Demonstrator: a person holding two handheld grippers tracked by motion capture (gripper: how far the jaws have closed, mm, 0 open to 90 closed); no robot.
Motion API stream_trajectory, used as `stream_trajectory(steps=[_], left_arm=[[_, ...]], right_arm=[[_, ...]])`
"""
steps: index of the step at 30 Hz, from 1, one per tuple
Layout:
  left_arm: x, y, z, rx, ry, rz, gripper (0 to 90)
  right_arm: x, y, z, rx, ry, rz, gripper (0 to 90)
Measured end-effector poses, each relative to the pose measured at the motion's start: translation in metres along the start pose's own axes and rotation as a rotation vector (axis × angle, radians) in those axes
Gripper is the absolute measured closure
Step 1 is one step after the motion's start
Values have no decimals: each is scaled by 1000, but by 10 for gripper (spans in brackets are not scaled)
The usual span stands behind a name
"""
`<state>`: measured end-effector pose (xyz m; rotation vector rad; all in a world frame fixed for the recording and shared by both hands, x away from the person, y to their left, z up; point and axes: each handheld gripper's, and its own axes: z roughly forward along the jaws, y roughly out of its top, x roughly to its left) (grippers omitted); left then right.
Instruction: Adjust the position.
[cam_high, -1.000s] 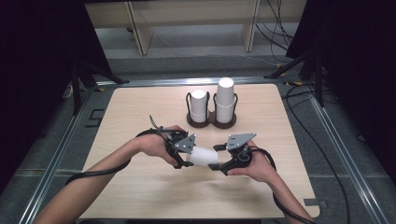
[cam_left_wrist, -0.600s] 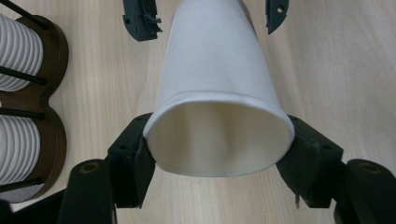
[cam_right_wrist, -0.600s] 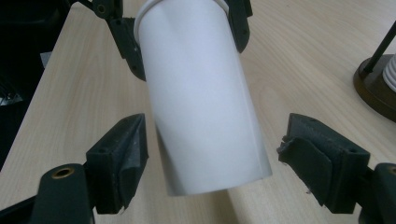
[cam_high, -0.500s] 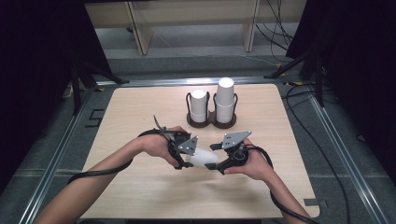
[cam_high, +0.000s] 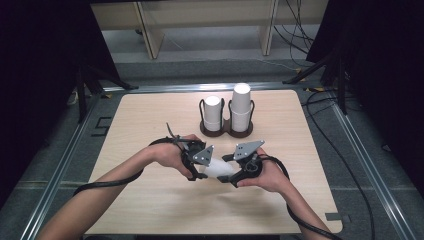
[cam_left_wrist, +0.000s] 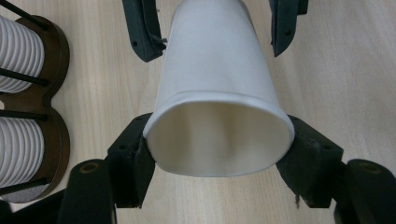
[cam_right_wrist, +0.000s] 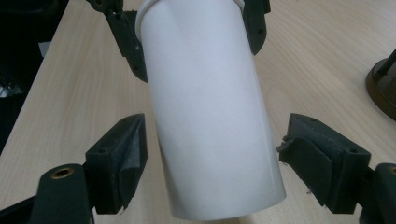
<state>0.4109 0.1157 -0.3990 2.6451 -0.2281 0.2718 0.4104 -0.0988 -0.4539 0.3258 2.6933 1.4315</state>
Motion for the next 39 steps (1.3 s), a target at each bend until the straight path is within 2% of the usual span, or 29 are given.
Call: stream_trajectory(steps=[13,16,17,19,21,26,27,34,39], left_arm=[[-1,2,2,13,-11,4,326],[-2,3,2,13,-14,6,326],[-2,4,2,17,-15,9,326],[-2,4,2,19,-15,15,326],[-2,5,2,22,-17,17,326],[-2,6,2,23,-17,19,327],[-2,6,1,25,-16,20,327],[-2,8,2,28,-20,25,326],[-3,8,2,27,-22,26,326]], right_arm=[[1,-1,6,36,4,-13,233],[1,-1,8,46,18,-8,238],[1,-1,9,46,13,-20,239],[1,0,9,55,21,-4,243],[1,1,10,57,17,-24,247],[1,0,10,69,28,-13,270],[1,0,11,67,24,-24,273],[2,0,13,71,35,-16,298],[2,-1,12,70,31,-26,326]])
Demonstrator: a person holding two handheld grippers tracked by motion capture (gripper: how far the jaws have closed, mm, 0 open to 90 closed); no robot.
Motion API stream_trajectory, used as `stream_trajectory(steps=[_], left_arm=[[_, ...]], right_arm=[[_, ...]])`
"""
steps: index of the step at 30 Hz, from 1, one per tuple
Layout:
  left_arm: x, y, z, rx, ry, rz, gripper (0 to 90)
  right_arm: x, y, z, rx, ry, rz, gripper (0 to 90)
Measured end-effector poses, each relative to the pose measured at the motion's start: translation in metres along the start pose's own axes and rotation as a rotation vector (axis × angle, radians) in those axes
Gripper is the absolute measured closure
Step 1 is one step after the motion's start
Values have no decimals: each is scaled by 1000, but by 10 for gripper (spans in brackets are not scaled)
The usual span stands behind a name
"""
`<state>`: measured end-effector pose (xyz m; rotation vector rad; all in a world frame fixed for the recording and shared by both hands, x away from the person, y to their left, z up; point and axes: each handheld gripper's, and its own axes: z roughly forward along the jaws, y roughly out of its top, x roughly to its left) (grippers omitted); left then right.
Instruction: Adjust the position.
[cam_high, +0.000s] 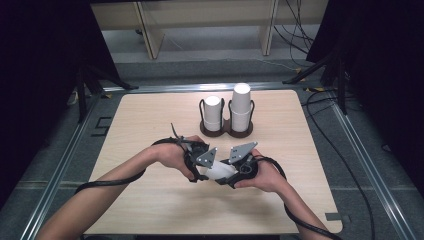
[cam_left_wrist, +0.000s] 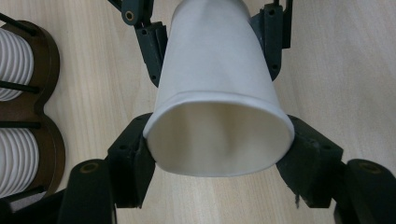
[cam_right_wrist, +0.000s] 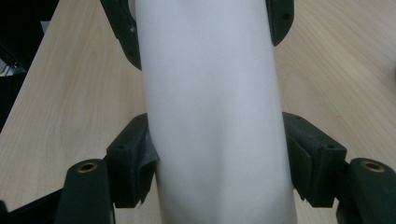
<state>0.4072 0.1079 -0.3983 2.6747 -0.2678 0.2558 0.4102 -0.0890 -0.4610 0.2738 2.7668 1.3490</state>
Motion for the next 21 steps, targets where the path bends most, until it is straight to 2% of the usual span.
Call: stream_trajectory(steps=[5,10,12,14,16,18,19,20,21], left_arm=[[0,1,0,3,-3,11,324],[0,1,0,2,-12,4,310],[0,0,1,-11,-10,13,293],[0,-2,2,-20,-13,7,270],[0,-4,2,-31,-11,6,244],[0,-7,1,-44,-5,-2,178],[0,-8,1,-50,-2,-6,154],[-1,-12,0,-66,2,-25,139],[-1,-12,0,-66,2,-25,131]], right_arm=[[0,0,0,2,6,-6,332],[0,-1,0,-1,6,-18,338],[2,-2,0,-2,18,-7,338],[2,-3,0,-9,14,-10,337],[2,-4,0,-14,6,-33,336],[2,-4,0,-21,-4,-49,337],[2,-5,-1,-22,-8,-34,338],[2,-6,-3,-40,-12,-38,338],[2,-6,-3,-40,-12,-38,338]])
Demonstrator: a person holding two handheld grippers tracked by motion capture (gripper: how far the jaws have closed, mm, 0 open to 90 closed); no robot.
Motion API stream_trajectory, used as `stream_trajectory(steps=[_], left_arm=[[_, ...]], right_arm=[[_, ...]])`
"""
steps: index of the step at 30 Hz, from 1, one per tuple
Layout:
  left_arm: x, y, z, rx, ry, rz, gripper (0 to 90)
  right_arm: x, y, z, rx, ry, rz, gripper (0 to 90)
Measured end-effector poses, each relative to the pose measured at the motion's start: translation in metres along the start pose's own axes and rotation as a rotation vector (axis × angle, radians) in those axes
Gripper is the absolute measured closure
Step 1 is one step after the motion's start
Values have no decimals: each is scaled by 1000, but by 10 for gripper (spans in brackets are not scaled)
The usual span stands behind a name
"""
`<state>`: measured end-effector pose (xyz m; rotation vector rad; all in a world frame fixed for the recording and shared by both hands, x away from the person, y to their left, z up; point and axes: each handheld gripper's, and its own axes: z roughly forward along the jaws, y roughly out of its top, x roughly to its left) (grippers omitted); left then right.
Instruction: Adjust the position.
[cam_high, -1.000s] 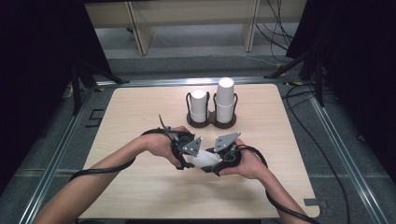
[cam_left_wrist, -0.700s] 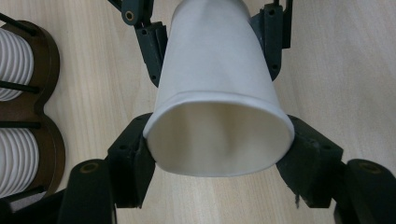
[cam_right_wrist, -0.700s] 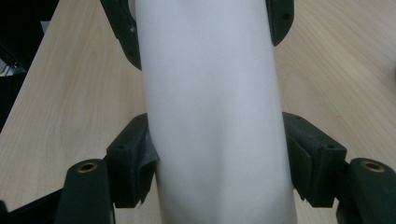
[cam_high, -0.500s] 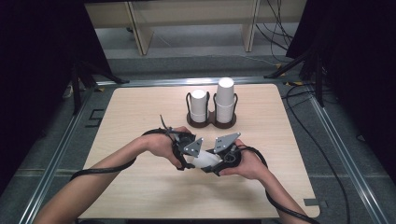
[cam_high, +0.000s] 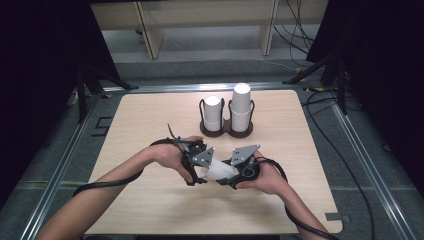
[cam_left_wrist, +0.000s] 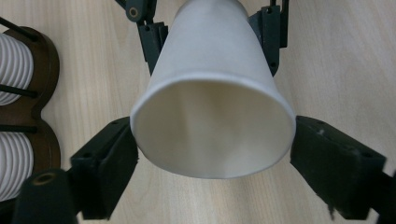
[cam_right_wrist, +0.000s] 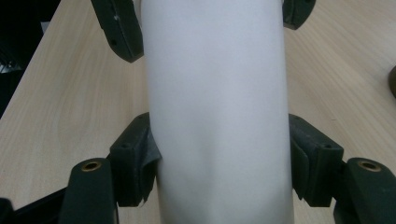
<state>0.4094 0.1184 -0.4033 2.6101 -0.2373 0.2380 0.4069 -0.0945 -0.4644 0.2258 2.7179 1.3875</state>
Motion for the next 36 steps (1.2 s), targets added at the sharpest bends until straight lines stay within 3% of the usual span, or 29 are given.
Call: stream_trajectory(steps=[1,2,8,12,18,20,21,23,27,28,29,32,33,34,36], left_arm=[[0,-3,0,-17,13,-18,131],[1,-5,-1,-32,27,-31,110],[0,-21,-4,-129,88,-111,72],[-5,-33,-8,-206,151,-182,54],[-23,-55,-6,-354,254,-341,33],[-30,-60,-4,-371,281,-370,33],[-35,-62,-1,-403,302,-392,33],[-43,-67,4,-459,324,-437,34],[-54,-77,9,-514,390,-525,40],[-57,-81,10,-535,399,-549,42],[-59,-83,11,-549,407,-559,45],[-65,-90,14,-547,407,-586,44],[-66,-92,13,-549,412,-601,44],[-68,-93,14,-559,409,-629,48],[-69,-95,16,-579,414,-641,48]], right_arm=[[0,-1,-1,-8,-10,-5,338],[2,-3,-3,-17,-6,25,338],[5,-11,-8,-77,-49,45,338],[4,-16,-14,-135,-90,58,338],[3,-24,-21,-248,-173,125,338],[4,-27,-23,-278,-201,138,339],[5,-28,-21,-306,-217,150,339],[2,-29,-23,-327,-239,133,339],[3,-30,-25,-352,-274,170,340],[2,-30,-24,-381,-277,158,340],[3,-30,-24,-387,-283,176,340],[2,-29,-24,-398,-284,172,341],[4,-29,-24,-392,-295,195,341],[3,-28,-25,-397,-315,180,341],[3,-27,-23,-430,-293,197,342]])
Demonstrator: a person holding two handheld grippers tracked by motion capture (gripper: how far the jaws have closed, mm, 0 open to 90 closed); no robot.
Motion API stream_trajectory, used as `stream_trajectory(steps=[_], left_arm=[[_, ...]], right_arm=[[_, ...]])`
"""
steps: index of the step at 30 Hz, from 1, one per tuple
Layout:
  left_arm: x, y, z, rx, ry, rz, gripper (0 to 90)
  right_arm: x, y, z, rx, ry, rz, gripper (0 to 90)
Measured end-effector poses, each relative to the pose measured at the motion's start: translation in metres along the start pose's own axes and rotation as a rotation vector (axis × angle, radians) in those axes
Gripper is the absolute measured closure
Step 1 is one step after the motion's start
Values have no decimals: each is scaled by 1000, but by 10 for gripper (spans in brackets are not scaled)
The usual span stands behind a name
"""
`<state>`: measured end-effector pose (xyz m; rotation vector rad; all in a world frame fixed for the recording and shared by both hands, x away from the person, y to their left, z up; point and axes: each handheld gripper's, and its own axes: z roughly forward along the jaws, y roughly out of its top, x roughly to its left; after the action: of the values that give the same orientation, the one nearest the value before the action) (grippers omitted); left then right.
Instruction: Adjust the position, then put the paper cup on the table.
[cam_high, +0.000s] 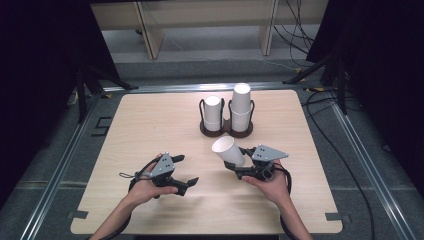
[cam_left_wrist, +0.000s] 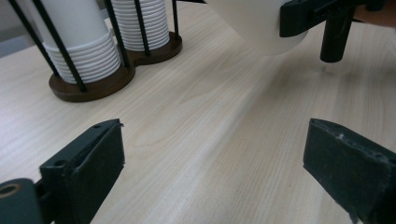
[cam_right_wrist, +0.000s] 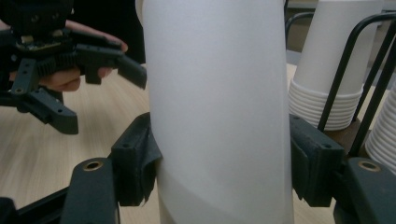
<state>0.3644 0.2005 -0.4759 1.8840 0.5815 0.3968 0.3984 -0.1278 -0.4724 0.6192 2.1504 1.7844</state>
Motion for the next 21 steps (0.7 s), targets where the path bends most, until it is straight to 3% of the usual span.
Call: stream_trajectory(steps=[1,2,3,9,10,11,13,14,18,19,21], left_arm=[[-1,-1,-1,4,10,-13,48],[-1,-2,-1,-1,8,-31,48],[-1,-3,0,-20,13,-53,47],[2,0,1,-34,29,-99,60],[2,1,1,-39,34,-111,60],[2,2,2,-49,24,-116,62],[2,4,4,-70,38,-120,61],[2,5,4,-67,48,-116,63],[0,9,8,-82,38,-123,59],[-1,10,9,-87,35,-134,59],[-3,14,11,-100,24,-156,57]], right_arm=[[-1,1,0,9,9,0,342],[-1,2,0,1,-11,-14,342],[0,3,0,17,-3,14,342],[-2,-1,3,-16,-34,-37,341],[2,-2,3,12,-23,22,341],[0,-4,6,-14,-20,-1,341],[1,-5,5,15,-30,8,341],[0,-6,7,-14,-41,-23,341],[3,-8,7,2,-48,2,341],[6,-9,8,12,-45,32,341],[6,-9,9,-6,-62,-1,341]])
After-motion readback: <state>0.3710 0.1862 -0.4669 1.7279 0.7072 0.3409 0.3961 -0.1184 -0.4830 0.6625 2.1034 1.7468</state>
